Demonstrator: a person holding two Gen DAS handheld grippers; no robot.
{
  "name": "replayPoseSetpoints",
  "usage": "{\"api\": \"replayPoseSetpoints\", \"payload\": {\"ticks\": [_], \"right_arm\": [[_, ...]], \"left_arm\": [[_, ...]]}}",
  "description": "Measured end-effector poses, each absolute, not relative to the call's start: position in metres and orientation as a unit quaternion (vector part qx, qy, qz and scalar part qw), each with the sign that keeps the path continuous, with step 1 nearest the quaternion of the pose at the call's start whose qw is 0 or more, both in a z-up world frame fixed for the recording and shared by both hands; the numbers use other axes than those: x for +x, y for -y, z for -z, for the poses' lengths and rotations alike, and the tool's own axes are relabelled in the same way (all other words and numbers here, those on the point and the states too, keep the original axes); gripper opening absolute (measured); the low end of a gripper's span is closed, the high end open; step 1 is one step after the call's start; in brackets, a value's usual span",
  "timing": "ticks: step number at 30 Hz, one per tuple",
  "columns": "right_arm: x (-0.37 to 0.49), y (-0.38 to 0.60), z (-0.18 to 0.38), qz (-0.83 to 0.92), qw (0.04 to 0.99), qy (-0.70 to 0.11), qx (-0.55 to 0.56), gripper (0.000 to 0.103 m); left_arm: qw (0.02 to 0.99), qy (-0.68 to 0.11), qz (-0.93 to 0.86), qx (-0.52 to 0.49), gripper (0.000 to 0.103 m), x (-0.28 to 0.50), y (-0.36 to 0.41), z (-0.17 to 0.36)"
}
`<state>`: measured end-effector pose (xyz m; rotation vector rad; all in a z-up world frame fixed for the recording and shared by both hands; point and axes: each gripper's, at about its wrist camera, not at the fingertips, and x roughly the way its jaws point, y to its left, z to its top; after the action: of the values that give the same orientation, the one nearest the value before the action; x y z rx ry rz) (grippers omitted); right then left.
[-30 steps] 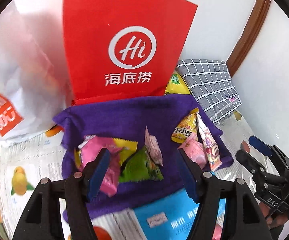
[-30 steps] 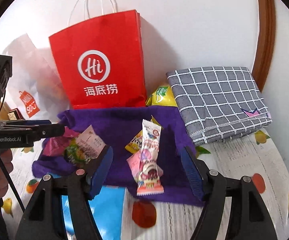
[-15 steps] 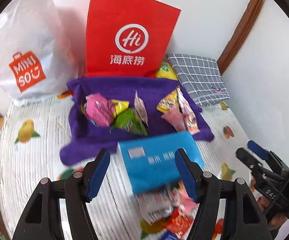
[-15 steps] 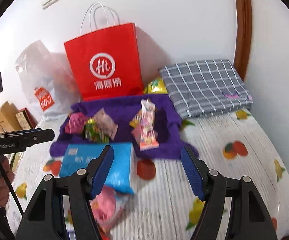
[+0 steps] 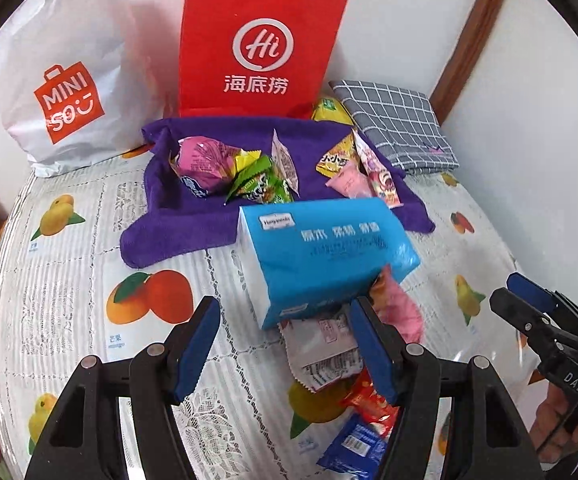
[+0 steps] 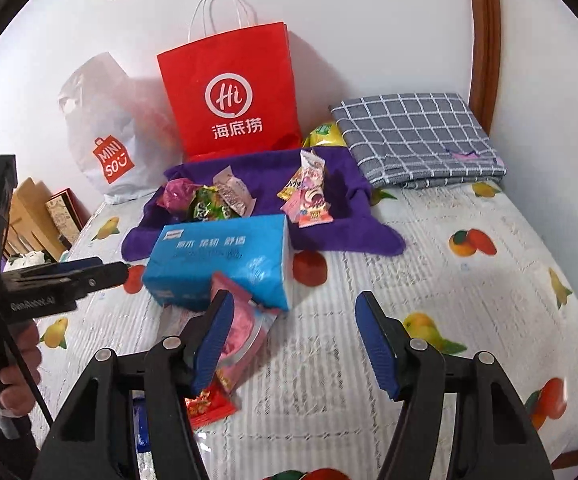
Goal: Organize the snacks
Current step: 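Move both tools back toward the snacks beside the blue tissue box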
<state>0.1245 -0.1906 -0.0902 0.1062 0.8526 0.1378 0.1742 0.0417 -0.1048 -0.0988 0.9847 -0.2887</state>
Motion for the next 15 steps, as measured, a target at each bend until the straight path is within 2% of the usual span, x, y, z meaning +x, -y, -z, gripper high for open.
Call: {"api": "replayPoseSetpoints", "payload": {"ticks": [15], "right_arm": [[0.126, 0.177, 0.138, -0.045, 0.889, -0.451, 0.065, 0.064]], "left_arm": [[0.875, -0.446, 0.184, -0.040, 0.065, 0.191, -0.047, 0.138]]}}
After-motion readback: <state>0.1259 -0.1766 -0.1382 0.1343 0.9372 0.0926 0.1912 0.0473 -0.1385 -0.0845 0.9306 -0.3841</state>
